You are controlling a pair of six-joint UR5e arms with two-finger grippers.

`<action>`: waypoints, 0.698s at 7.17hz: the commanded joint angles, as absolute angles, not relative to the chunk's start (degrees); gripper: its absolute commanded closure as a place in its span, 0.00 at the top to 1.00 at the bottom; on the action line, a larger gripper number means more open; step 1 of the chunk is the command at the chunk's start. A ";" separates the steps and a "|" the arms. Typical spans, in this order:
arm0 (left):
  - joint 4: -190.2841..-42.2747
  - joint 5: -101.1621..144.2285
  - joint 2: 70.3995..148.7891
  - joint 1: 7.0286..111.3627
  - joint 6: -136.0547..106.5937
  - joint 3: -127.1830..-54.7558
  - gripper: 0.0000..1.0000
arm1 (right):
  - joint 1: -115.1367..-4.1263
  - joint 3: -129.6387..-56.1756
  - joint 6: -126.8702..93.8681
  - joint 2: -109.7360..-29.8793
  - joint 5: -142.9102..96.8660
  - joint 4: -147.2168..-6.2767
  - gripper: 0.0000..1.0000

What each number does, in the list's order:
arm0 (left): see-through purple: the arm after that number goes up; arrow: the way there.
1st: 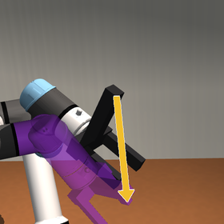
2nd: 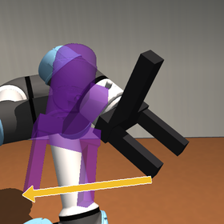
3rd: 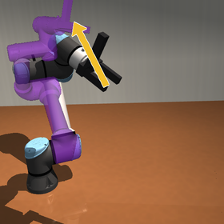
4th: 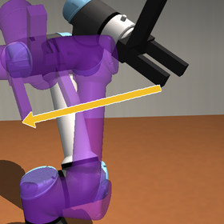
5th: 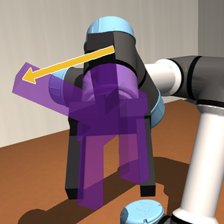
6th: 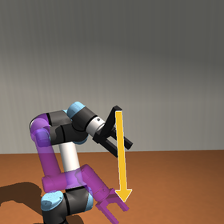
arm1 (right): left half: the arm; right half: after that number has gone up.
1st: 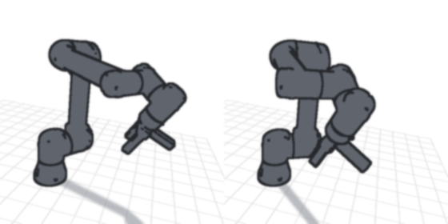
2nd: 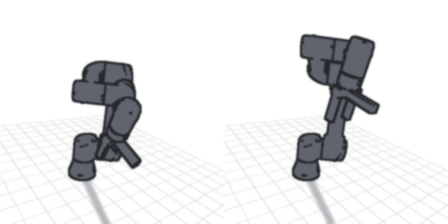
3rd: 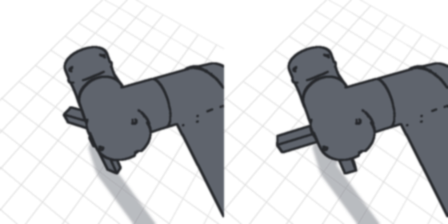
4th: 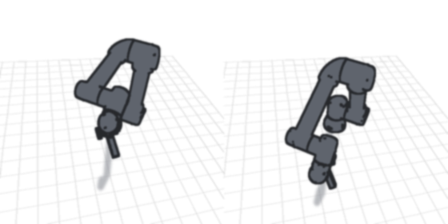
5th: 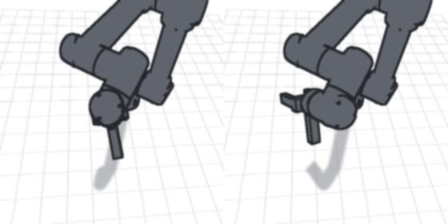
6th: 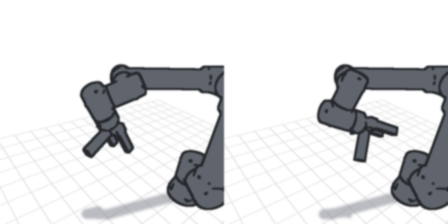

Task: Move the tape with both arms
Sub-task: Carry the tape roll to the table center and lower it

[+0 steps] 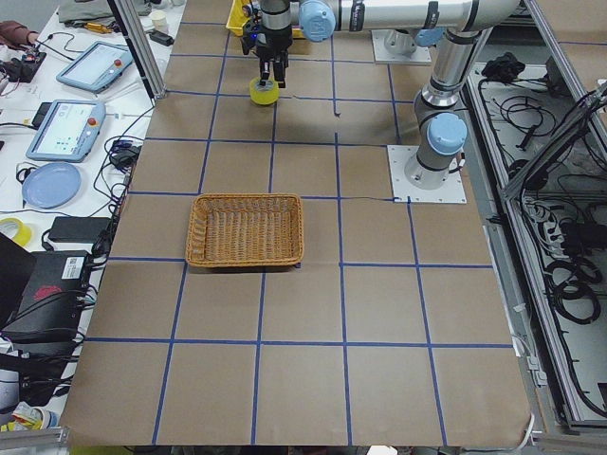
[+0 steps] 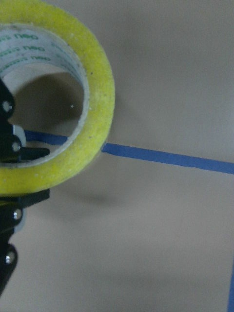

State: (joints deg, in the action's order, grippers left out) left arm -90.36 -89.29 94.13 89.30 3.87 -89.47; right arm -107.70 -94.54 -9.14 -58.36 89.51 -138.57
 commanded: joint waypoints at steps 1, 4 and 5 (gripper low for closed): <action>-90.35 -89.30 94.13 89.30 3.87 -89.47 1.00 | -107.58 -92.29 -9.14 -54.94 91.92 -139.22 0.00; -90.35 -89.30 94.13 89.30 3.87 -89.47 1.00 | -106.97 -90.54 -9.23 -55.46 91.93 -138.34 1.00; -90.35 -89.21 94.13 89.30 3.87 -89.47 1.00 | -106.79 -89.66 -9.14 -57.46 91.93 -135.29 1.00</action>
